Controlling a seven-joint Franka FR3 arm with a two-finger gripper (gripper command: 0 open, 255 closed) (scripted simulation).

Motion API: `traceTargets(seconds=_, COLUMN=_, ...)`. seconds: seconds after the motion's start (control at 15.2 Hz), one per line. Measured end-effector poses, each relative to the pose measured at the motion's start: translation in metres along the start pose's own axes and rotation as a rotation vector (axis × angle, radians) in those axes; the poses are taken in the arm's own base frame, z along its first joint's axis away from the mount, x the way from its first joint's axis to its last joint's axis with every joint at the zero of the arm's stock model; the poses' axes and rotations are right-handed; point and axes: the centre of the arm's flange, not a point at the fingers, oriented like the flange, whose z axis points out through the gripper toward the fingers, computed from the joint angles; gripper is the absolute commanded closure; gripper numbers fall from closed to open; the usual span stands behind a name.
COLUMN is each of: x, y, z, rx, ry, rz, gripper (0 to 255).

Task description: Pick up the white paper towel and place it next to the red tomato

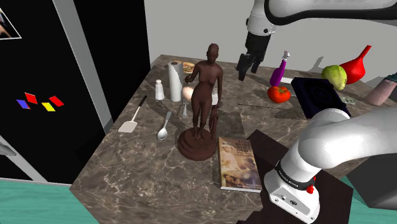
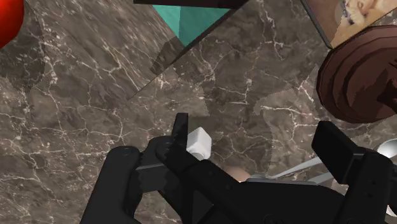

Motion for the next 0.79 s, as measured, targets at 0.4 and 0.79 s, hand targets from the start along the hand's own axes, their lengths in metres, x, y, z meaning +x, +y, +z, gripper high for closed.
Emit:
traceTargets(seconds=0.4, x=0.053, y=-0.006, z=0.004, rx=0.001, ry=0.005, rz=-0.058, gripper=0)
traceTargets(seconds=0.79, x=0.127, y=-0.022, z=0.011, rx=0.004, ry=0.013, rz=-0.146, gripper=0)
